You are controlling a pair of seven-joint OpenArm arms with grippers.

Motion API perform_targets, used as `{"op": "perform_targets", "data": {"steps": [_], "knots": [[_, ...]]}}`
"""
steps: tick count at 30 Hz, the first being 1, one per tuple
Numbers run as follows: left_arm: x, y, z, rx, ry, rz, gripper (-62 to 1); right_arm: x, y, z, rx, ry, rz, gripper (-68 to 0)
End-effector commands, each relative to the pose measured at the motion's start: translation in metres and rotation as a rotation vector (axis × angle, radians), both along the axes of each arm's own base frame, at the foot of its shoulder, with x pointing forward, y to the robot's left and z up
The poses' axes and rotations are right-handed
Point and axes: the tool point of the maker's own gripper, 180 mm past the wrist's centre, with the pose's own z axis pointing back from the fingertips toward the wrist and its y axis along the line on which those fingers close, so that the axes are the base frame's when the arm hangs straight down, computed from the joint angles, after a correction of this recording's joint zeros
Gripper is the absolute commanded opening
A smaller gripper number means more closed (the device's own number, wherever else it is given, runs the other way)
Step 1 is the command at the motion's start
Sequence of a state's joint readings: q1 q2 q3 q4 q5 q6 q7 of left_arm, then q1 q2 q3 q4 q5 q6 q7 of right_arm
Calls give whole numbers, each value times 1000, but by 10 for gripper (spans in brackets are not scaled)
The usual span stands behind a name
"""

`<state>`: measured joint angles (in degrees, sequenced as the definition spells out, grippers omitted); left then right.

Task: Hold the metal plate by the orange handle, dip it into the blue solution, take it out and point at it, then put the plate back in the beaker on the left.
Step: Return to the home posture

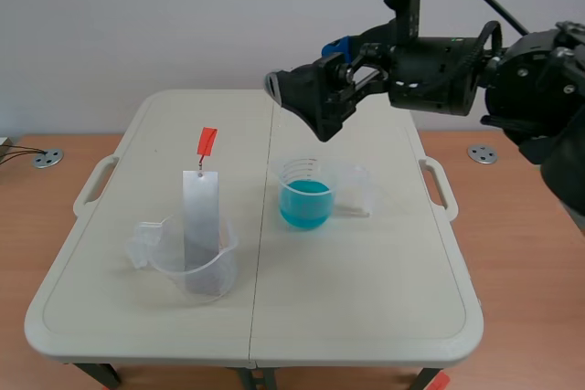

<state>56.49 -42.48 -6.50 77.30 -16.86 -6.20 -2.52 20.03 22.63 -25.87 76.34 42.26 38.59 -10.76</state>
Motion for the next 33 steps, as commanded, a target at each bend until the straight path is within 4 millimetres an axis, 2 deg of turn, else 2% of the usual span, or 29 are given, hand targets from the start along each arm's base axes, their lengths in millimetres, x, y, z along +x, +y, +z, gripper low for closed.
{"op": "perform_targets", "data": {"steps": [1, 4, 7, 20, 25, 33], "knots": [[16, -6, 13, -19, -61, -12, 14, -1, -7, 13, 23, -33, -10, -11], [50, 2, 39, 4, -176, -15, 14, -5, -24, 12, 5, -39, -39, -12], [76, -3, 65, -9, -291, -40, 14, -13, -37, 9, -11, -38, -60, -12], [141, -84, 152, -200, -632, -220, 14, -42, -71, 3, -34, -42, -124, -12], [156, -112, 170, -270, -694, -278, 14, -50, -74, -1, -35, -33, -138, -12], [165, -151, 176, -379, -738, -335, 14, -55, -78, -12, -45, -12, -176, -12]]}}
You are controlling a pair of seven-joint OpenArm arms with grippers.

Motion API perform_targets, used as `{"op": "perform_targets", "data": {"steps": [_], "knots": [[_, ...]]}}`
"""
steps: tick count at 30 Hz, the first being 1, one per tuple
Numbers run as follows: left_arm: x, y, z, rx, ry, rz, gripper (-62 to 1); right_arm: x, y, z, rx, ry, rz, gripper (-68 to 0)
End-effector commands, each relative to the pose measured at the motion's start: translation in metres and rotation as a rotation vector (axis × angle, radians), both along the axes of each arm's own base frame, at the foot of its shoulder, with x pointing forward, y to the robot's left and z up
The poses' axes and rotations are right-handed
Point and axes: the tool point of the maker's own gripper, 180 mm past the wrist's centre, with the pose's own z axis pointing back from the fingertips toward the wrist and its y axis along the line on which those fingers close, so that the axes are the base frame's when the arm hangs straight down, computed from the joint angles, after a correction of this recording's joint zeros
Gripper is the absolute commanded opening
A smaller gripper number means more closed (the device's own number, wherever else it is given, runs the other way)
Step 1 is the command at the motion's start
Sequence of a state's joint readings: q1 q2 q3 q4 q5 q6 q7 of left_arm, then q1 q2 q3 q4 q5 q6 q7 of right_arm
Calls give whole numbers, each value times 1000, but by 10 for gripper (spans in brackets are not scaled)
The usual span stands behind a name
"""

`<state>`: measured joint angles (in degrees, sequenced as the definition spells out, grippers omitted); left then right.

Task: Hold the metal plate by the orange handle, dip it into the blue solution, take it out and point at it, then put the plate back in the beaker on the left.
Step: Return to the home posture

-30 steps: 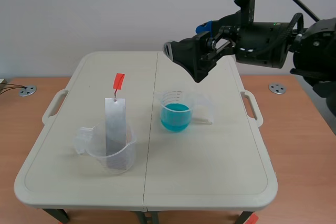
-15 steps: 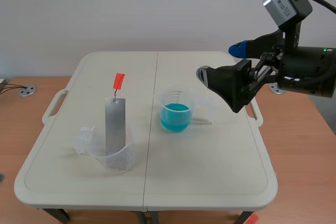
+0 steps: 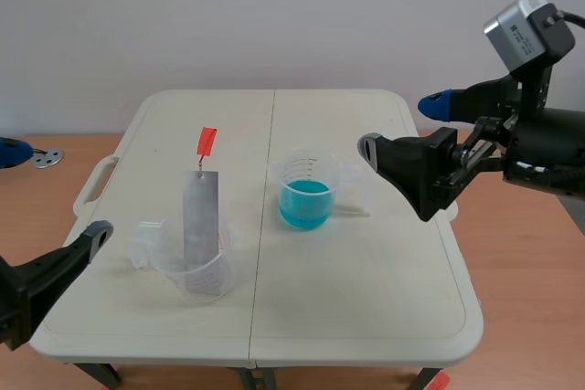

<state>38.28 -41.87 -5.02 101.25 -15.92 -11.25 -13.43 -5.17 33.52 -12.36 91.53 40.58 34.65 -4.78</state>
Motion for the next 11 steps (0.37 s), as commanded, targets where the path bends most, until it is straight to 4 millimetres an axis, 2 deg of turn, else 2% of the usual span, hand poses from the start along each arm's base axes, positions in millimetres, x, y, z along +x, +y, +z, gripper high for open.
{"op": "perform_targets", "data": {"steps": [1, 11], "knots": [[3, -8, 10, -35, -42, -16, 14, 5, -1, 15, 19, -49, -12, -12], [9, -38, 15, -46, -109, -75, 14, 2, -3, 11, 5, -57, -27, -12]]}}
